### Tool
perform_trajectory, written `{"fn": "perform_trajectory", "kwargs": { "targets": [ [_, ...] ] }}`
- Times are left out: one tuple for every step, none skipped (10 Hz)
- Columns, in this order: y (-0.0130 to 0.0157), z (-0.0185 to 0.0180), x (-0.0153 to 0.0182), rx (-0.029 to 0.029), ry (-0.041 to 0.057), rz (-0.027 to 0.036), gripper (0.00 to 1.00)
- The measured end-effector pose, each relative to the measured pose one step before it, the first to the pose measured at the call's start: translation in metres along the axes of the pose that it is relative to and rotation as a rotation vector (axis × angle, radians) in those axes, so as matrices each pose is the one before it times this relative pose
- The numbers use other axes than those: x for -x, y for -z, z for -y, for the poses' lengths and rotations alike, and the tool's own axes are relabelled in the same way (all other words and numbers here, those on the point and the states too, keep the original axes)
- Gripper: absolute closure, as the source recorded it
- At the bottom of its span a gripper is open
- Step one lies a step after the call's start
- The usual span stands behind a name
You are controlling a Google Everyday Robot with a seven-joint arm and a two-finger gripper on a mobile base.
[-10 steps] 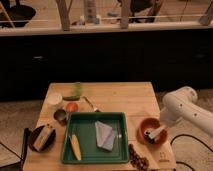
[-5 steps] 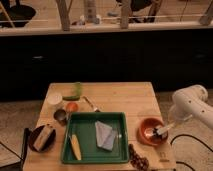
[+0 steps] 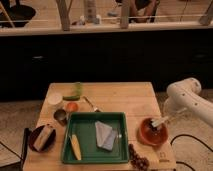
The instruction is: Wipe red bowl with brush
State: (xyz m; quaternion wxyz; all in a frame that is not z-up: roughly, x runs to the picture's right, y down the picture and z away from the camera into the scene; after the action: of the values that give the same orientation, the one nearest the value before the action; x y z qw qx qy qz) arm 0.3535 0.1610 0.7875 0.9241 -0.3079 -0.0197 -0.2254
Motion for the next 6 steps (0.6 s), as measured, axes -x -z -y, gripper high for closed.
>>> {"fn": "perform_trajectory", "kwargs": {
  "targets": [
    [0.00235,0.00455,0.0071,-0.00568,0.0234,-0.00482,1.0],
    [0.00182,0.00359,0.00722,-0.0042,0.02885,-0.00532,1.0],
    [0.00061,0.00255,0.00878,0.0014,0.03867,-0.00445,1.0],
    [-0.00037,0.00174,0.00876,0.00259,0.04151,-0.00301,1.0],
    [-0.00109,-0.00012,0.01134,0.00469,0.05209,-0.00032,1.0],
    [-0.00233,-0.00437,0.00587,0.00498,0.01828,0.00291,1.0]
  ]
}}
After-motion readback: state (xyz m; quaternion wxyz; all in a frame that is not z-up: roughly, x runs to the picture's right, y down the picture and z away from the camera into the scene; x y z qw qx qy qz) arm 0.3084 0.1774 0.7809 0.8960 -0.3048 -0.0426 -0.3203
